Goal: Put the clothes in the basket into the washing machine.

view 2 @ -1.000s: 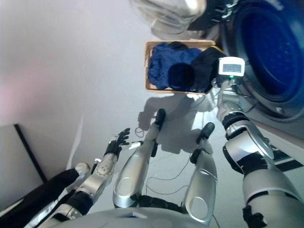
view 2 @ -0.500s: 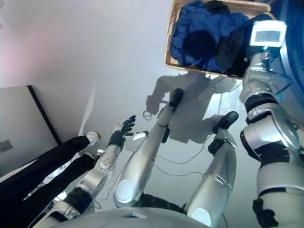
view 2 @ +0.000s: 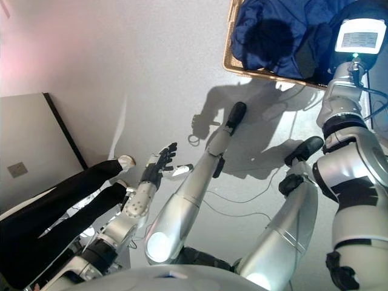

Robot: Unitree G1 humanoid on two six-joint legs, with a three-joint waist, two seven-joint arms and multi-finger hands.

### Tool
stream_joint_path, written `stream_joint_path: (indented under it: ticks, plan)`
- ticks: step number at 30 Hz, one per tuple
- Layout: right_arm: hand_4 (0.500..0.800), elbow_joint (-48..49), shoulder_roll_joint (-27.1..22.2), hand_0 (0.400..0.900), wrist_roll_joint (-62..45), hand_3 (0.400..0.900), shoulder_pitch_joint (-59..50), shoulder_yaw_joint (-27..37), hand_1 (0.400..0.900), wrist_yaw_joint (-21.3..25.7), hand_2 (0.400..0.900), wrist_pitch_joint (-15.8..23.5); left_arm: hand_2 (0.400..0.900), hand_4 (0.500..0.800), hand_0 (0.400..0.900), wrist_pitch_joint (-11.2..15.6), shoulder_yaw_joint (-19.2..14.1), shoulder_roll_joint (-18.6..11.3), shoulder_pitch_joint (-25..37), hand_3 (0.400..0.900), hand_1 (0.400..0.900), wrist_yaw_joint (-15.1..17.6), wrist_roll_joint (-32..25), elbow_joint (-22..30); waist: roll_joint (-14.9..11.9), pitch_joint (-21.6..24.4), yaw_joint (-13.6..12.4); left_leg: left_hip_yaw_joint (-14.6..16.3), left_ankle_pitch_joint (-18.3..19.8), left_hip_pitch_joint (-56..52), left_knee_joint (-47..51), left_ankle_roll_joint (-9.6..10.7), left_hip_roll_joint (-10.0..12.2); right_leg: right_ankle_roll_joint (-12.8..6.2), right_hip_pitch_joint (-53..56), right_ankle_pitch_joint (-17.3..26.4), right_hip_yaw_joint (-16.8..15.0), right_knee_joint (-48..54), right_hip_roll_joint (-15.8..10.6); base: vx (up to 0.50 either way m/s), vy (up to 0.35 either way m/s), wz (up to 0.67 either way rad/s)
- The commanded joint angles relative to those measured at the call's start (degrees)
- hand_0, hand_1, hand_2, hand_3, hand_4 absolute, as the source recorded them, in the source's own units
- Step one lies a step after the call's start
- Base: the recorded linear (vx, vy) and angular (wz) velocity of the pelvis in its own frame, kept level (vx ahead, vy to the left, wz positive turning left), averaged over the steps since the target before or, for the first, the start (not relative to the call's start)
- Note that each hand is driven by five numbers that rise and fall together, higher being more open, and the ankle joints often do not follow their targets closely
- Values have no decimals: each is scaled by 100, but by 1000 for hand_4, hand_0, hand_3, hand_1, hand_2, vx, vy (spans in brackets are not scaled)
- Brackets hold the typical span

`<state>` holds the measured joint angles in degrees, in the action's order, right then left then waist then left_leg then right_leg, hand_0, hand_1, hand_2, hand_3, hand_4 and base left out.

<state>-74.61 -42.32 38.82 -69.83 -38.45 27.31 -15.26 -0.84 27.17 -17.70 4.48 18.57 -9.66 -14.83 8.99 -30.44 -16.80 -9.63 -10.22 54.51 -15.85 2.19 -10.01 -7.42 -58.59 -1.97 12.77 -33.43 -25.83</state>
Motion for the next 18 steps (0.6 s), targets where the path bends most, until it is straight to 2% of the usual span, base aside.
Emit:
stream_joint_path:
  ticks: [1,3,4,6,7,8,13,15,16,18]
  plan:
    - [500,49,-860,400,-186,400,-126,-145,400,356,400,-225,900,800,900,218,112,-139,-364,900,900,211,-58,249,785,65,62,71,740,48,-234,-165,-99,-238,79,-21,-129,53,186,18,21,-8]
    - [500,263,-800,400,-760,400,-130,256,400,720,400,-177,900,800,900,200,130,-113,-264,900,900,286,-50,268,774,65,134,105,718,-46,-123,-153,-55,-258,157,60,-174,232,229,18,20,-10]
    - [500,270,-801,400,-766,400,-111,272,400,730,400,-178,900,800,900,201,134,-121,-264,900,900,286,-51,266,769,65,123,106,716,-55,-117,-153,-50,-257,168,67,-172,244,235,21,2,-9]
    - [500,642,-697,400,-1476,400,-123,770,400,1083,400,-38,900,800,900,132,99,-105,-148,900,900,355,-11,279,722,65,235,158,715,-139,-53,-131,18,-259,272,173,-227,496,328,26,-5,-12]
    - [500,653,-696,400,-1479,400,-106,783,400,1087,400,-43,900,800,900,129,100,-113,-152,900,900,355,-11,282,718,65,227,159,714,-146,-49,-130,24,-258,282,180,-225,509,335,28,8,-20]
    - [500,924,-655,400,-1810,400,-134,1020,400,1254,400,67,900,800,900,112,71,-116,-138,900,900,375,17,228,670,65,270,178,709,-207,6,-123,59,-256,332,219,-240,609,379,24,3,-22]
    - [500,1605,-597,400,-3020,400,-226,1721,400,1516,400,386,900,800,900,2,-145,-99,-63,900,900,503,-57,248,453,65,450,278,763,-412,77,-74,174,-271,562,334,-311,978,530,26,-9,-28]
    - [500,1831,-468,400,-3764,400,-223,2195,400,1699,400,665,900,800,900,-15,-176,-60,-44,900,900,557,-88,231,394,65,534,320,798,-496,92,-62,222,-272,657,358,-308,1078,585,-26,1,-21]
    - [500,1979,-397,400,-4177,400,-209,2438,400,1763,400,869,900,800,900,-17,-194,-55,-27,900,900,567,-112,249,368,65,567,360,652,-397,107,-73,234,-217,601,545,-234,1177,588,-71,18,-21]
    - [500,2436,-98,400,-5315,400,-125,3162,400,2027,400,1473,900,800,900,-50,-228,-20,-33,900,900,650,-184,208,297,65,680,417,704,-466,93,-66,275,-221,684,569,-272,1296,651,-19,31,-30]
